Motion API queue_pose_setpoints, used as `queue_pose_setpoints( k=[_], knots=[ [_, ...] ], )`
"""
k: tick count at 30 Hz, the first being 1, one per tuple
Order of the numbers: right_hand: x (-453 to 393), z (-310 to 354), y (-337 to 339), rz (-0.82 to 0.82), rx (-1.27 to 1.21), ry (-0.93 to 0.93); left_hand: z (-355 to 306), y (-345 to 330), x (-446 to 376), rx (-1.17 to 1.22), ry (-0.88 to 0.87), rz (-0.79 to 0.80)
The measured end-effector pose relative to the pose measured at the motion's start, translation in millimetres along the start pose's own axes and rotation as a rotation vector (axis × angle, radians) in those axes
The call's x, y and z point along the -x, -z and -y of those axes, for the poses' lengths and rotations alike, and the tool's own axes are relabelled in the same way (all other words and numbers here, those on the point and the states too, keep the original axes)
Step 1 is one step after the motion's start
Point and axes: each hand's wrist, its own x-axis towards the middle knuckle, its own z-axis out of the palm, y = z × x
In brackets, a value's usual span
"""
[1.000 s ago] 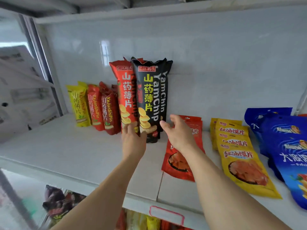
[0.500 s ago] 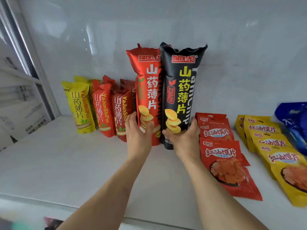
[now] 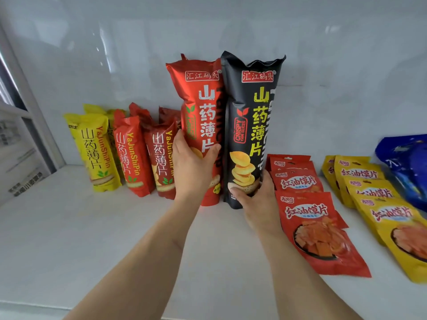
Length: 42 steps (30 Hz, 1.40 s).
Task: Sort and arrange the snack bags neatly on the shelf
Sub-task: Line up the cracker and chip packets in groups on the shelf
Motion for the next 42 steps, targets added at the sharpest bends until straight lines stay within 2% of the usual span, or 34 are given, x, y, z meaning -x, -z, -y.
queue_pose_setpoints(
  k=[4, 16, 24, 29, 33, 36, 39, 42],
  knots=[
    [-2, -2, -1, -0.004, 0.031, 0.005, 7, -3, -4, -0.005, 0.087, 0.055],
    [3, 0, -2, 0.029, 0.068, -0.065, 5, -4, -2, -0.045, 0.069, 0.047],
    [29, 12, -7, 0.022, 0.210, -0.183, -10, 4, 8, -0.148, 0.100, 0.020],
    [53, 31, -3, -0.015, 0.380, -0.108, -13, 22, 16, -0.183, 0.053, -0.015],
    [70, 47, -16, 0.163, 0.350, 0.007, -9, 48, 19, -0.183, -0.007, -0.040],
    [75, 59, -38, 0.279, 0.310, 0.018, -2, 74, 5, -0.158, -0.034, -0.131],
    [74, 72, -67, 0.294, 0.255, 0.007, 14, 104, -18, -0.162, -0.102, -0.202],
    [72, 83, -100, 0.273, 0.213, -0.082, 39, 129, -48, -0.225, -0.153, -0.174]
  ],
)
